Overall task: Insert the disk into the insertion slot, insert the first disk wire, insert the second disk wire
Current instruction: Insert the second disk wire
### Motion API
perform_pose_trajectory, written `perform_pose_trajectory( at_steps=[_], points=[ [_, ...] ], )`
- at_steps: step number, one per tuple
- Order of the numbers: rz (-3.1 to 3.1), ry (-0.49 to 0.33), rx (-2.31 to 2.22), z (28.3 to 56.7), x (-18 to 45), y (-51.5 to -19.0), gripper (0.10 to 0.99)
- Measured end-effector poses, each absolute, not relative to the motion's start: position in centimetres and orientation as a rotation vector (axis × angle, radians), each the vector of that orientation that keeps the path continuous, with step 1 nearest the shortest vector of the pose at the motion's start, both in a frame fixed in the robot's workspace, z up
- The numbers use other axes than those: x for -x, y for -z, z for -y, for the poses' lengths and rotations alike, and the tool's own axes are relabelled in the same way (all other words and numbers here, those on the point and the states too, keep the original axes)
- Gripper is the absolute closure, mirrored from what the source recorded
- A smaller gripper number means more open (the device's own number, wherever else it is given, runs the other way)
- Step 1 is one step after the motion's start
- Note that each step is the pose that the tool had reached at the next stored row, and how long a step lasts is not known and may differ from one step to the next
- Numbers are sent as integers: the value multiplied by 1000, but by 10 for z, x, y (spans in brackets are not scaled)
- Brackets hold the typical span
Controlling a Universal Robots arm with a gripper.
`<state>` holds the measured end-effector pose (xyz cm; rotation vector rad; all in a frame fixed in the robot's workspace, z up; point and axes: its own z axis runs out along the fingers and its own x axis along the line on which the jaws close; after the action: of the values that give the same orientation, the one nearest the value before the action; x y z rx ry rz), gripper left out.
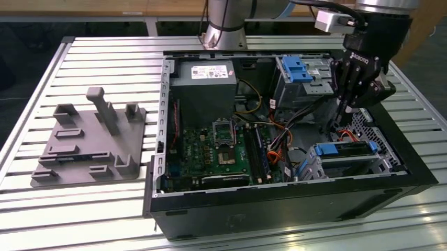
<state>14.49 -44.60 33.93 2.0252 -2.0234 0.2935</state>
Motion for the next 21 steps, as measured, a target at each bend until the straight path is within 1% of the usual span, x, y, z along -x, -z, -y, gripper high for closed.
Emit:
perform_pose_trajectory(
  at_steps=[16, 21],
  points=[
    [2074, -201, -2080, 472, -145, -339, 941],
    [2076, -197, -2082, 486, -145, -339, 941]
  ],
)
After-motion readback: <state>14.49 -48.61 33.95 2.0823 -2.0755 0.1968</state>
